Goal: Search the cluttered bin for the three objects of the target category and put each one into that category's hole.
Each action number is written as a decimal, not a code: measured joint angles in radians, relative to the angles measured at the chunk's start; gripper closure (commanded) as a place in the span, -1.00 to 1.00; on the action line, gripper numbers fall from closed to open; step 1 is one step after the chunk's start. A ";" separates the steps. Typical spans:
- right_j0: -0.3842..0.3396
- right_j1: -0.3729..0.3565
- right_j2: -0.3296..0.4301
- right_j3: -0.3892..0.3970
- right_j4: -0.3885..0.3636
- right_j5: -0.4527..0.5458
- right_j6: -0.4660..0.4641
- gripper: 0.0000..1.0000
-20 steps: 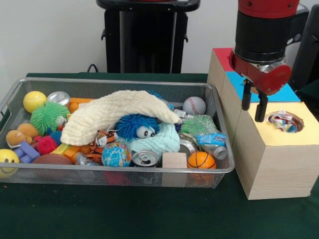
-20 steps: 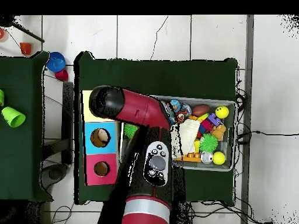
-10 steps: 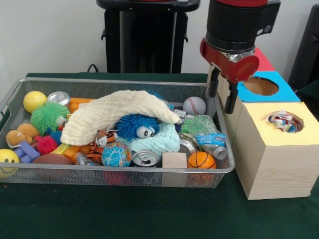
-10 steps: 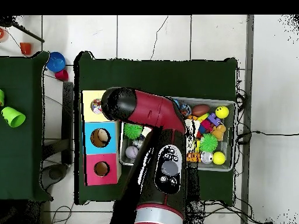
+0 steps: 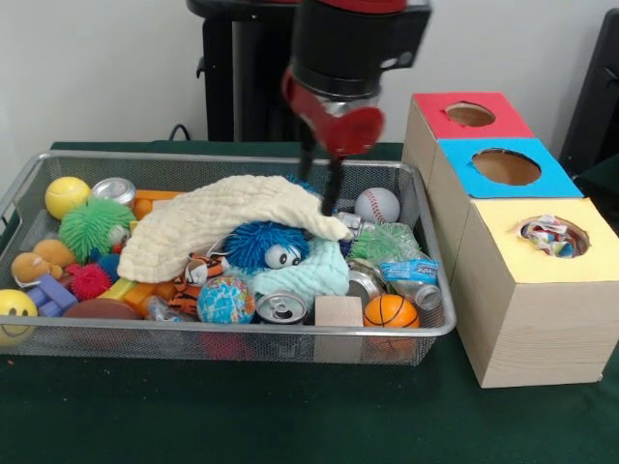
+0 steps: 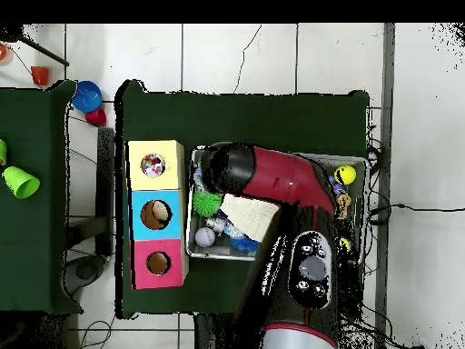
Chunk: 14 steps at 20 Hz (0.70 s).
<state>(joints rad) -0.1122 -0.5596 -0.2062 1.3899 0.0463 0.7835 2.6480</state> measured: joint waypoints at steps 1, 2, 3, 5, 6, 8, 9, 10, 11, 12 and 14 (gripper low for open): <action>-0.021 -0.002 0.002 0.005 -0.019 -0.014 -0.003 -1.00; -0.039 -0.003 0.004 0.010 -0.036 -0.028 -0.005 -1.00; -0.056 -0.004 0.006 0.015 -0.053 -0.042 -0.007 -1.00; -0.107 -0.004 0.013 0.030 -0.100 -0.089 -0.010 -1.00; -0.118 -0.004 0.014 0.034 -0.112 -0.099 -0.011 -1.00; -0.146 -0.004 0.019 0.044 -0.140 -0.125 -0.011 -1.00; -0.164 -0.004 0.023 0.052 -0.159 -0.139 -0.011 -1.00; -0.174 -0.004 0.025 0.057 -0.172 -0.146 -0.011 -1.00; -0.187 -0.004 0.029 0.064 -0.188 -0.152 -0.011 -1.00; -0.193 -0.004 0.031 0.069 -0.196 -0.154 -0.011 -1.00; -0.203 -0.004 0.037 0.080 -0.217 -0.155 -0.011 -1.00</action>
<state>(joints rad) -0.3156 -0.5634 -0.1691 1.4697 -0.1708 0.6286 2.6375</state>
